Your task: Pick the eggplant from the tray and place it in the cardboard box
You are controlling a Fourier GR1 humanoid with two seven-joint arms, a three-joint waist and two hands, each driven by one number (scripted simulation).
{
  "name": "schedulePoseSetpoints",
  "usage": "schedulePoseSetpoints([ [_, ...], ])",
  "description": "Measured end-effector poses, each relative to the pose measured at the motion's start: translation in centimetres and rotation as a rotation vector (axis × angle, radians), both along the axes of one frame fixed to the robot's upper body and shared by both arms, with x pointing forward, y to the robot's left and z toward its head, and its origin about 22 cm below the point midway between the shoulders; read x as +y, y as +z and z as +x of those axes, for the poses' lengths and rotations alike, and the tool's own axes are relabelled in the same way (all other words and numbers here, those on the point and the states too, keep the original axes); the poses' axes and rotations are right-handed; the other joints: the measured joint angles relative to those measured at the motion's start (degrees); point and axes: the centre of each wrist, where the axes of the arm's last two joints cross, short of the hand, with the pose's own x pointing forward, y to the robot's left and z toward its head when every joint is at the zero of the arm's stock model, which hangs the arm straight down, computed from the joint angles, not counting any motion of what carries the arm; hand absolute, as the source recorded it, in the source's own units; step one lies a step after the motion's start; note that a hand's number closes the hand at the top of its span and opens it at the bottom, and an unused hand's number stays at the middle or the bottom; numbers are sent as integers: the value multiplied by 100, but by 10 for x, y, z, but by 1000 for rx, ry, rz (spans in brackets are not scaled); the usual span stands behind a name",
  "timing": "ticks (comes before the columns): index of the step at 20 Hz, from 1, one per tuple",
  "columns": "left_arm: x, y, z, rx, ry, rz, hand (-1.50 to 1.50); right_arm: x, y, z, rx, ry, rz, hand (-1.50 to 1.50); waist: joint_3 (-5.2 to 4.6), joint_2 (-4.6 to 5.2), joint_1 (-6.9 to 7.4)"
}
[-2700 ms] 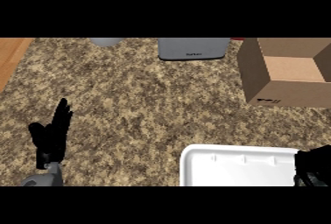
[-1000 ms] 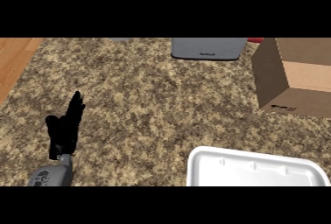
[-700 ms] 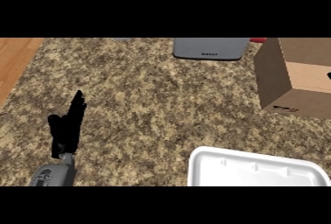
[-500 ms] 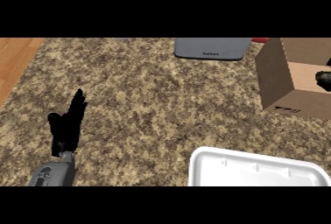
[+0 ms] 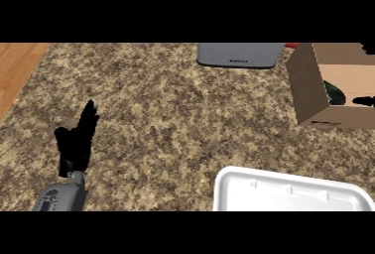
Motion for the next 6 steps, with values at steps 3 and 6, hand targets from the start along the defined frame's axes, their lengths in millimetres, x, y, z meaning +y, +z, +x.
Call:
schedulePoseSetpoints([
  [3, 3, 1, 0, -1, 6, -1, 0, -9, -2, -4, -1, 15, 154, -150, 10, 8, -13],
  [6, 0, 4, 3, -3, 4, -3, 0, -20, 4, -9, 2, -15, 265, -150, 16, 16, -22],
])
